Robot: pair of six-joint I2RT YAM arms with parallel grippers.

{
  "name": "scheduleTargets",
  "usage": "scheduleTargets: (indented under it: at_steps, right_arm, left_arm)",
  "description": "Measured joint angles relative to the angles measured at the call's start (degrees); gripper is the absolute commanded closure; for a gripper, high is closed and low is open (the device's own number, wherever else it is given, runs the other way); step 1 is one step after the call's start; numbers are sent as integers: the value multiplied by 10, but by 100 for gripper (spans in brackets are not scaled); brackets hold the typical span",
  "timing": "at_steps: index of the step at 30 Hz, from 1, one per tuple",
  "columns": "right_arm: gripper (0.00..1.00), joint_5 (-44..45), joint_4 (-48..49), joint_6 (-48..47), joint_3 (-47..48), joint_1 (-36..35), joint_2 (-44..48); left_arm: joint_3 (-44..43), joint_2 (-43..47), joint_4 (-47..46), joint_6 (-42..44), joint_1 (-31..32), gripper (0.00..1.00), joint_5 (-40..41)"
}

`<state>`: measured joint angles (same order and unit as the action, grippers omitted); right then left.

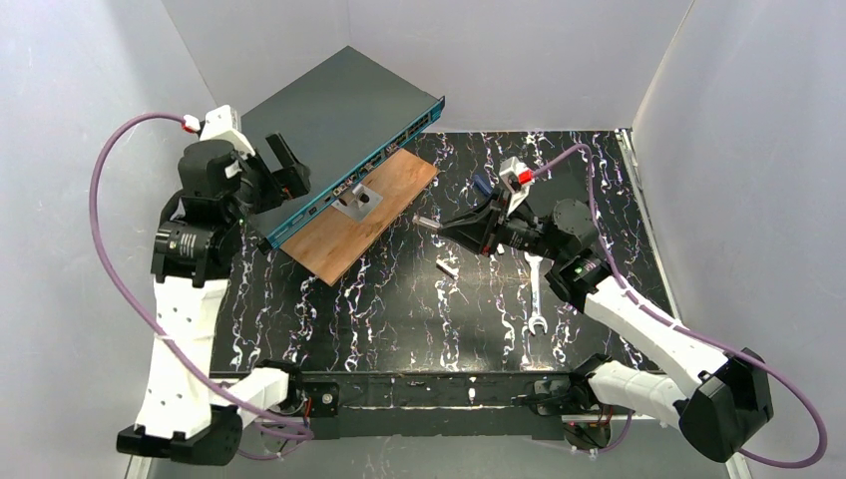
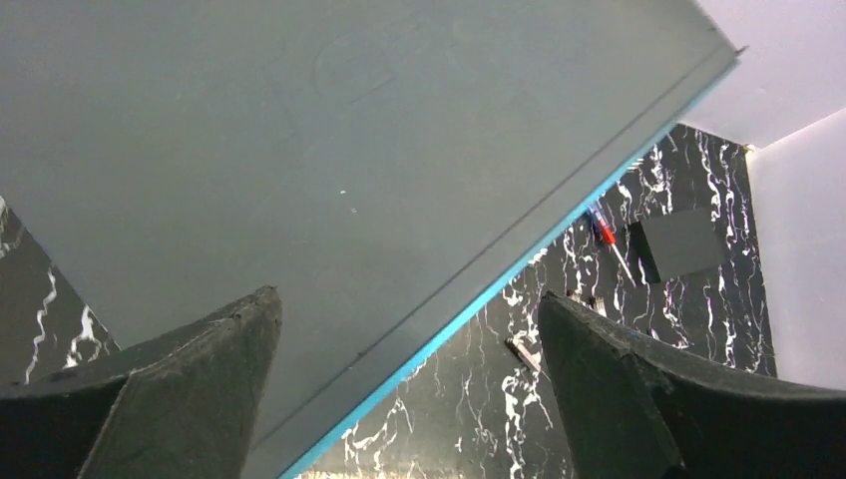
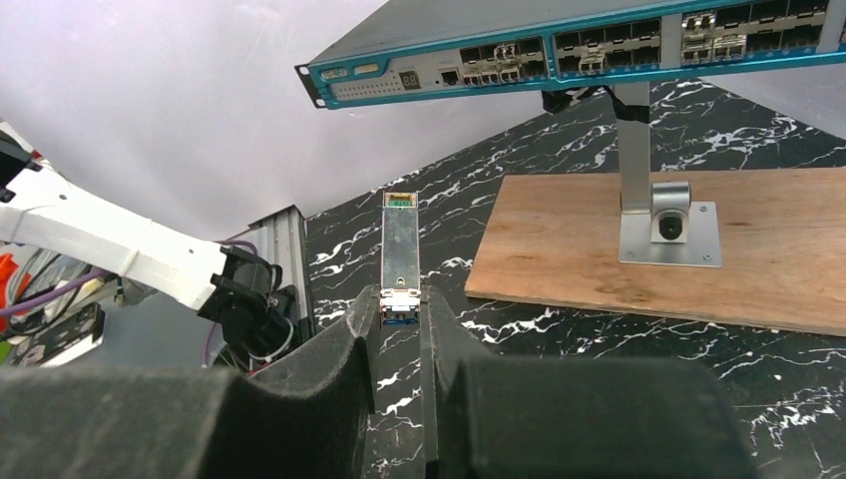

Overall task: Insert the plug into the switch port
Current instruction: Insert the connector into the switch port.

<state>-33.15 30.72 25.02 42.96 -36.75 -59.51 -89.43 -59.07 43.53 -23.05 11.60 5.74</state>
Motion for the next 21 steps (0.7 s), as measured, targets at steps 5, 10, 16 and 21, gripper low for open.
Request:
scheduleTargets:
  at_steps: [5, 10, 16, 21]
  right_arm:
    - [99, 4, -54, -33, 31, 0, -1]
    - [99, 9, -81, -56, 42, 0, -1]
    - [99, 18, -96, -61, 42, 0, 0]
    - [99, 19, -98, -67, 42, 0, 0]
  left_arm:
    - [0, -23, 24, -13, -97, 2, -57]
    - [13, -18, 11, -42, -242, 2, -110]
    - [104, -14, -48, -111, -377, 2, -228]
    - [191, -28, -120, -182, -446, 2, -338]
